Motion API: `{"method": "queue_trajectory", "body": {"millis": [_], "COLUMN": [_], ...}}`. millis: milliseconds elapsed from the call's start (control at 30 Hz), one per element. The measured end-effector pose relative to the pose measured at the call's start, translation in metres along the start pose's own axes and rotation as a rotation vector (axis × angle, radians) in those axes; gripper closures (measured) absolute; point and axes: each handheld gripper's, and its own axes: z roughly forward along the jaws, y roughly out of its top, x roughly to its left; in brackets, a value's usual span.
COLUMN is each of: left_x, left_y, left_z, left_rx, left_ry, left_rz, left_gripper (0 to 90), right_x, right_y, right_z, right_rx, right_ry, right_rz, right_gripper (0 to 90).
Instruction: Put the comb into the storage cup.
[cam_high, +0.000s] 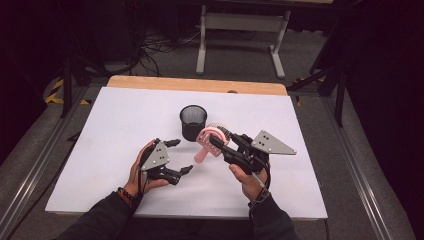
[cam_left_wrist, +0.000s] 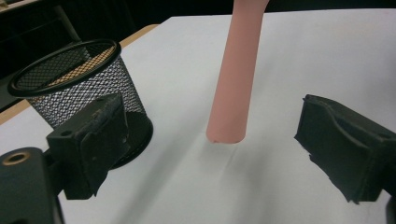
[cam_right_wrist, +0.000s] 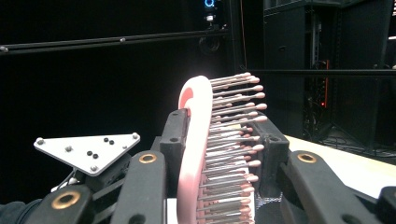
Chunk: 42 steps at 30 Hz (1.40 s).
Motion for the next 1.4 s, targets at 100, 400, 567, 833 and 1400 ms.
{"method": "queue_trajectory", "body": {"millis": [100, 400, 567, 833, 1400], "left_x": [0.002, 0.008, 0.01, 0.017, 0.025], "left_y": [-0.001, -0.003, -0.004, -0.009, -0.022], "left_z": [-0.003, -0.012, -0.019, -0.035, -0.063], "left_rx": [-0.008, -0.024, -0.034, -0.019, -0.019], "left_ry": [0.006, 0.008, 0.022, 0.049, 0.053], "left_rz": [-0.007, -0.013, -0.018, -0.002, 0.001], "left_gripper": [7.2, 5.4, 5.3, 5.4, 7.0], "right_x": [-0.001, -0.002, -0.003, -0.006, -0.01], "right_y": [0.001, 0.003, 0.005, 0.007, 0.011], "right_z": [-0.001, -0.005, -0.007, -0.012, -0.021], "right_rx": [-0.003, -0.005, -0.009, -0.019, -0.036], "right_ry": [-0.006, -0.025, -0.04, -0.054, -0.066], "right_rz": [-0.001, -0.012, -0.021, -0.029, -0.022], "right_gripper": [62.9, 62.9, 62.9, 62.9, 62.9]}}
